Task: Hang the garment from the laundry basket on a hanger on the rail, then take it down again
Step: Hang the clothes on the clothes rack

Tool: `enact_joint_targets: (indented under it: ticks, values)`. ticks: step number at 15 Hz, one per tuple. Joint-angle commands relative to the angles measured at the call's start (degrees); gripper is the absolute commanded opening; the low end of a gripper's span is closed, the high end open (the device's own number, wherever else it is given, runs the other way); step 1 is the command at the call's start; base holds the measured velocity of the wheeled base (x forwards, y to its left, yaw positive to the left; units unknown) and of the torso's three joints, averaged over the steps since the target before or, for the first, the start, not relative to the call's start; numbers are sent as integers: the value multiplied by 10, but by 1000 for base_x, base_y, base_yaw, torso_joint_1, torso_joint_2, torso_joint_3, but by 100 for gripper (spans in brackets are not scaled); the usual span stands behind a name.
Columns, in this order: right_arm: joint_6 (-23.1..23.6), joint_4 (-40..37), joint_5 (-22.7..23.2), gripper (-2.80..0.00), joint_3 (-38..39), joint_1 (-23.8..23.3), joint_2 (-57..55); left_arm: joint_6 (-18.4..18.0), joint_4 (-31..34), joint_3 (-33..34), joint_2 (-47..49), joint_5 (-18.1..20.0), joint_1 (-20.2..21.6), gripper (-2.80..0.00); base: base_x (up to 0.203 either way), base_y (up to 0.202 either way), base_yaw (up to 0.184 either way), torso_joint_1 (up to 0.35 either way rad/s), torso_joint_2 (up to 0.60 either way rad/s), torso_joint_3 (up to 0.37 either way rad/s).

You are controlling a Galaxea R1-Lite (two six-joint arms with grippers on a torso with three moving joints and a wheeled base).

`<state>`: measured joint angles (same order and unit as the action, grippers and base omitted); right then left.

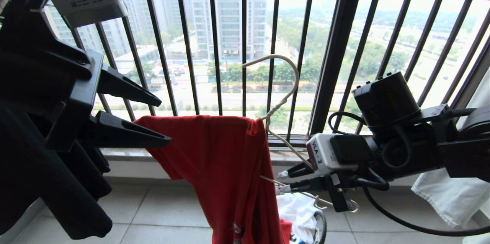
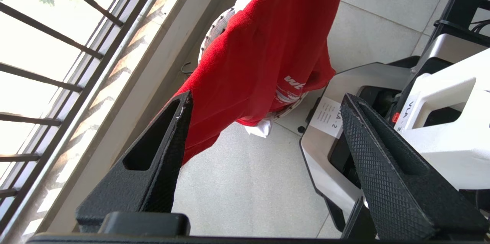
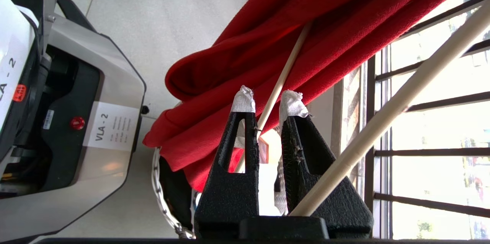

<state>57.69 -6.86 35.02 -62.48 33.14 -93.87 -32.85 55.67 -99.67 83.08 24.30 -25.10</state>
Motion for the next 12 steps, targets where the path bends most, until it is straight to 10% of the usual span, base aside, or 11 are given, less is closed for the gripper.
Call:
enact_joint_targets:
  ticks: [1, 12]
  values:
    - [3, 0, 1, -280, 3, 5, 11, -11, 2, -23, 47, 2, 4, 0, 0, 0, 0, 0, 0, 0]
    - [4, 5, 4, -280, 23, 3, 46, -16, -12, -77, 130, 116, -4, 0, 0, 0, 0, 0, 0, 0]
